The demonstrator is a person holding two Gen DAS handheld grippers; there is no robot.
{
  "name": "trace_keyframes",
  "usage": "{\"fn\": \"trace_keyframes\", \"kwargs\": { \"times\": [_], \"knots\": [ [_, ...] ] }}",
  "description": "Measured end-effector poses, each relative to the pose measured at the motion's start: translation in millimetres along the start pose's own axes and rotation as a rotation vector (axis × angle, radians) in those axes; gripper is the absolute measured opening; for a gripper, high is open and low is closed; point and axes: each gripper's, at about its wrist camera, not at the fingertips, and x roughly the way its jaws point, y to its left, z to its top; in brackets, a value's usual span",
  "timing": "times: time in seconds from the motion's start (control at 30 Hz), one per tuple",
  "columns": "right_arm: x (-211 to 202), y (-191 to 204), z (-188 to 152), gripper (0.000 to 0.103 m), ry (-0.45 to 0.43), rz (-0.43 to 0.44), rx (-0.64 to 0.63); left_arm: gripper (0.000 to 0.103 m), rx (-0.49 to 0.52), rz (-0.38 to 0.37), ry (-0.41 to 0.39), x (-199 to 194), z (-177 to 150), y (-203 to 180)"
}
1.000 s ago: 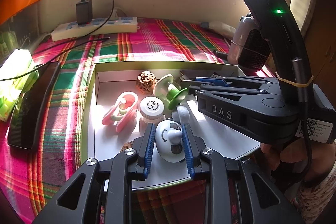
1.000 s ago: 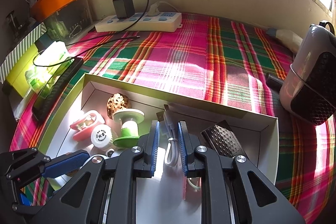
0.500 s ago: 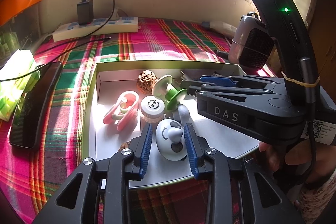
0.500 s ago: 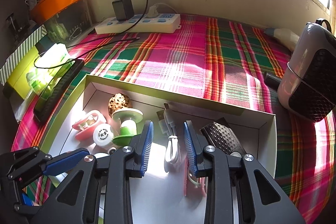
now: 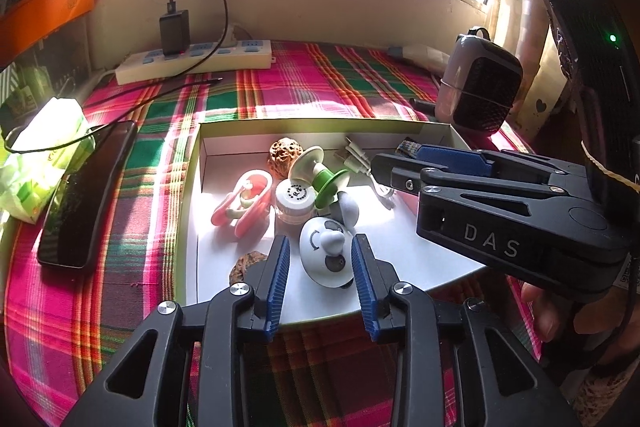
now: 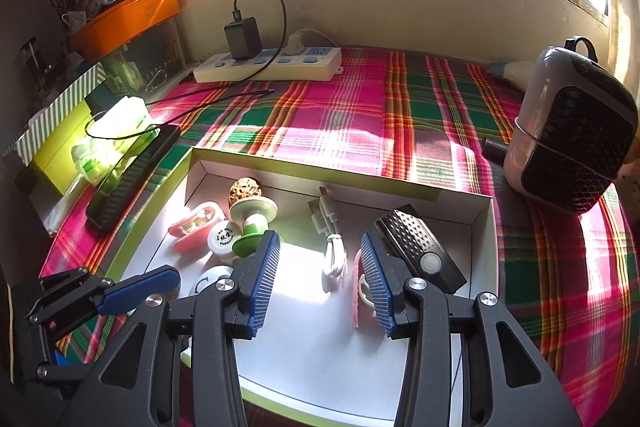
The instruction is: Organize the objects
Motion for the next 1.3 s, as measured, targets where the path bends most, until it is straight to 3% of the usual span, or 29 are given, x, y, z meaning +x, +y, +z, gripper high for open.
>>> {"fn": "trace_keyframes", "kwargs": {
  "times": [0.73,0.87,1.3],
  "knots": [
    [-66.0,3.4,-52.1,0.045,-0.075,-0.045,0.041,0.03,0.019,0.073,-0.056,-46.4,-27.5,-8.0],
    [-72.3,3.3,-59.6,0.045,-0.082,-0.05,0.048,0.03,0.055,0.13,-0.07,-52.6,-34.3,-14.8],
    [-77.1,5.5,-96.4,0.052,-0.035,-0.073,0.058,0.03,0.018,0.146,-0.013,-53.5,-65.4,-17.0]
  ]
}}
